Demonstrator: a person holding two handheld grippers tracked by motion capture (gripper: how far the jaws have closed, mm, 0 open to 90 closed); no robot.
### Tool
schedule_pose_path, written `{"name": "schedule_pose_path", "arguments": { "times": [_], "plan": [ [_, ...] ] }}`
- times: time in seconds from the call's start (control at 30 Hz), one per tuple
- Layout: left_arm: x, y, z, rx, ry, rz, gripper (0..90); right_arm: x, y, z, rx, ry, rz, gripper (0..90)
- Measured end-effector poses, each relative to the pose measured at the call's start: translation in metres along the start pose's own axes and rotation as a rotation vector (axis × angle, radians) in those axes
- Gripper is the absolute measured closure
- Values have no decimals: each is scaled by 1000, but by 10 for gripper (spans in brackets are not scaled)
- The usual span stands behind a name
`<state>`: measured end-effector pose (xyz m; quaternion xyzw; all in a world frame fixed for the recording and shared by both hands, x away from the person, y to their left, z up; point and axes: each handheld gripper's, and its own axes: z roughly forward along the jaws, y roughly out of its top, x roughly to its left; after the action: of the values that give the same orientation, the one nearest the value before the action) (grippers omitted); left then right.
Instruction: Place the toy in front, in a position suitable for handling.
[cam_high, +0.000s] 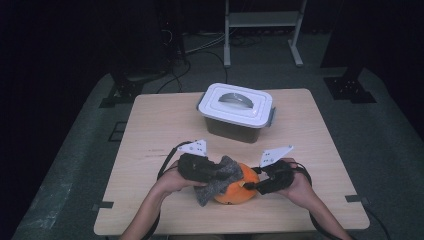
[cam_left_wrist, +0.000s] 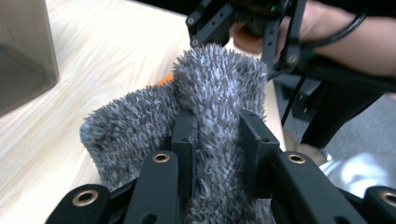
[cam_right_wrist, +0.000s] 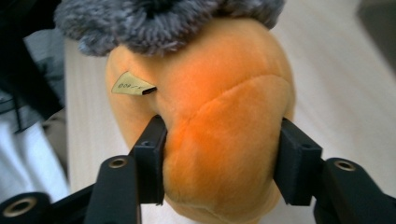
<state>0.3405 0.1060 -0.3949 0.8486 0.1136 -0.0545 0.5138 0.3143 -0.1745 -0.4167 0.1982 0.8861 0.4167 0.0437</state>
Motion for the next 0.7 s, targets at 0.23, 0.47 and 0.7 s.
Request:
{"name": "schedule_pose_path", "arguments": {
  "times": [0.23, 0.47, 0.7],
  "plan": [
    [1, 5, -9, -68, 81, 4, 699, 2, 7, -5, -98, -109, 11, 456],
    [14, -12, -2, 12, 77, -37, 694, -1, 0, 5, 33, -71, -17, 361],
    [17, -16, -4, 34, 65, -46, 694, -9, -2, -6, 73, 16, 3, 270]
  ]
}}
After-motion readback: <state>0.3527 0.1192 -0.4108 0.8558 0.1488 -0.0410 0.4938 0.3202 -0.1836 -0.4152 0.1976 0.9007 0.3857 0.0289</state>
